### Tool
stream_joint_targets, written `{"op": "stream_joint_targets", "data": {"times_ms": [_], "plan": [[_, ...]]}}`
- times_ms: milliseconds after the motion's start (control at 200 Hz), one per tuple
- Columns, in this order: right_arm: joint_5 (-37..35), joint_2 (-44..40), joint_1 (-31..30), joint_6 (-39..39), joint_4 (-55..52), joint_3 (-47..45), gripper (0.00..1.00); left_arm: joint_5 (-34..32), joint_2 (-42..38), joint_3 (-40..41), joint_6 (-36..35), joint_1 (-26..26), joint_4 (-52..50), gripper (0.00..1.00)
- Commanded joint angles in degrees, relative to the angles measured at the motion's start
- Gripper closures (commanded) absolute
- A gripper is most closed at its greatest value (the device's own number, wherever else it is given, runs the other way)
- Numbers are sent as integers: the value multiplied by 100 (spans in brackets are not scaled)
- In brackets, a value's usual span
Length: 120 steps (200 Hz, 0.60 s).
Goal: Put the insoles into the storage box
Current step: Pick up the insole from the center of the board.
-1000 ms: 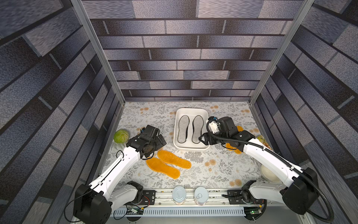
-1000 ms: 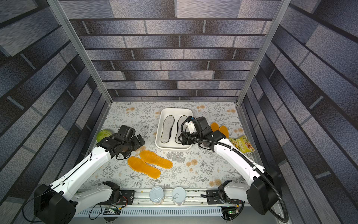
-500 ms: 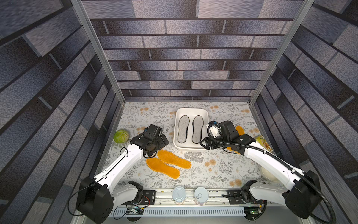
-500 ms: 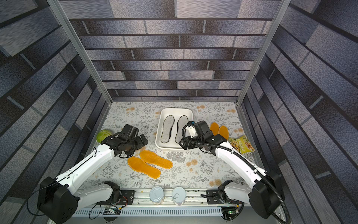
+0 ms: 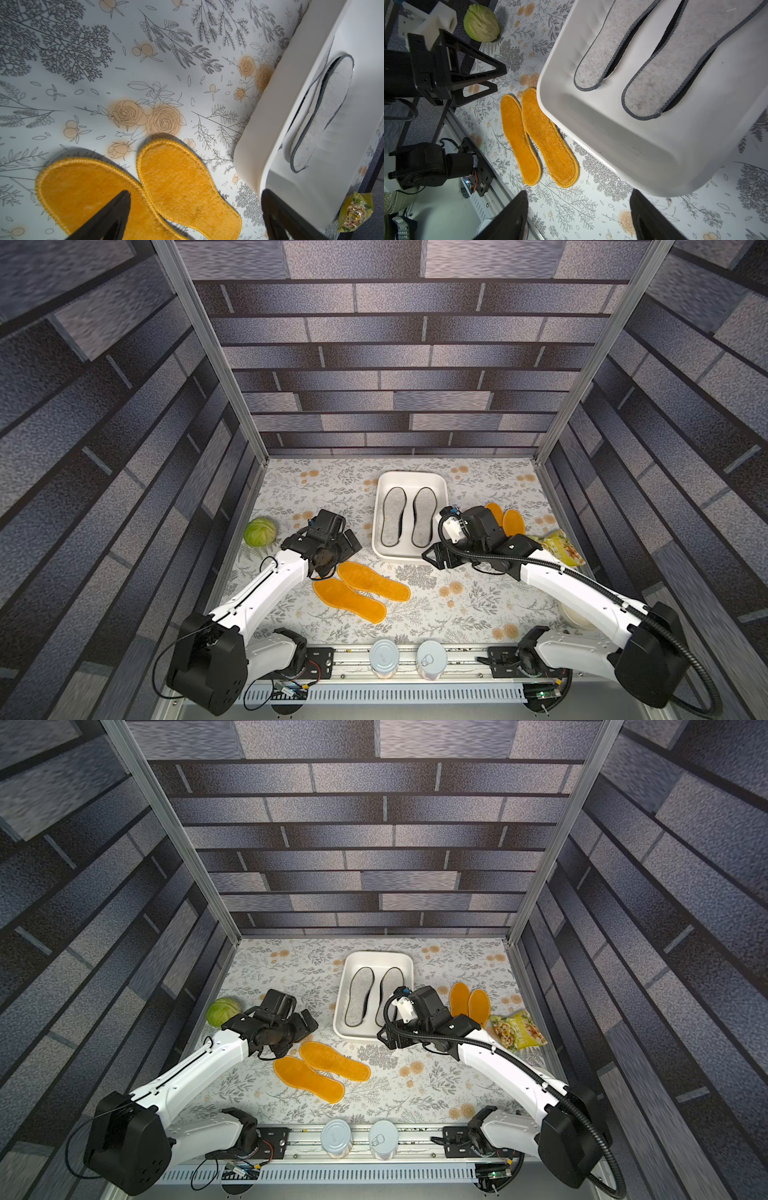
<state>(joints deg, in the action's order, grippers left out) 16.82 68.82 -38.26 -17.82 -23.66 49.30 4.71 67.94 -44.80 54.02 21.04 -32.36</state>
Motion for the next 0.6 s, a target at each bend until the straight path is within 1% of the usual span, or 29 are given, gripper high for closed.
{"op": "stream_joint_targets", "data": {"times_ms": [0,225,371,596], "plan": [[-49,43,-102,-98,177,-35,22,144,-202,159,-135,-116,79,0],[14,274,-263,-29,283,96,22,205,-313,276,-166,-273,81,0],[-154,393,-453,2,364,188,22,291,-277,330,-180,-296,115,0],[-202,474,-682,51,599,221,22,338,-273,388,-176,-345,177,0]]}}
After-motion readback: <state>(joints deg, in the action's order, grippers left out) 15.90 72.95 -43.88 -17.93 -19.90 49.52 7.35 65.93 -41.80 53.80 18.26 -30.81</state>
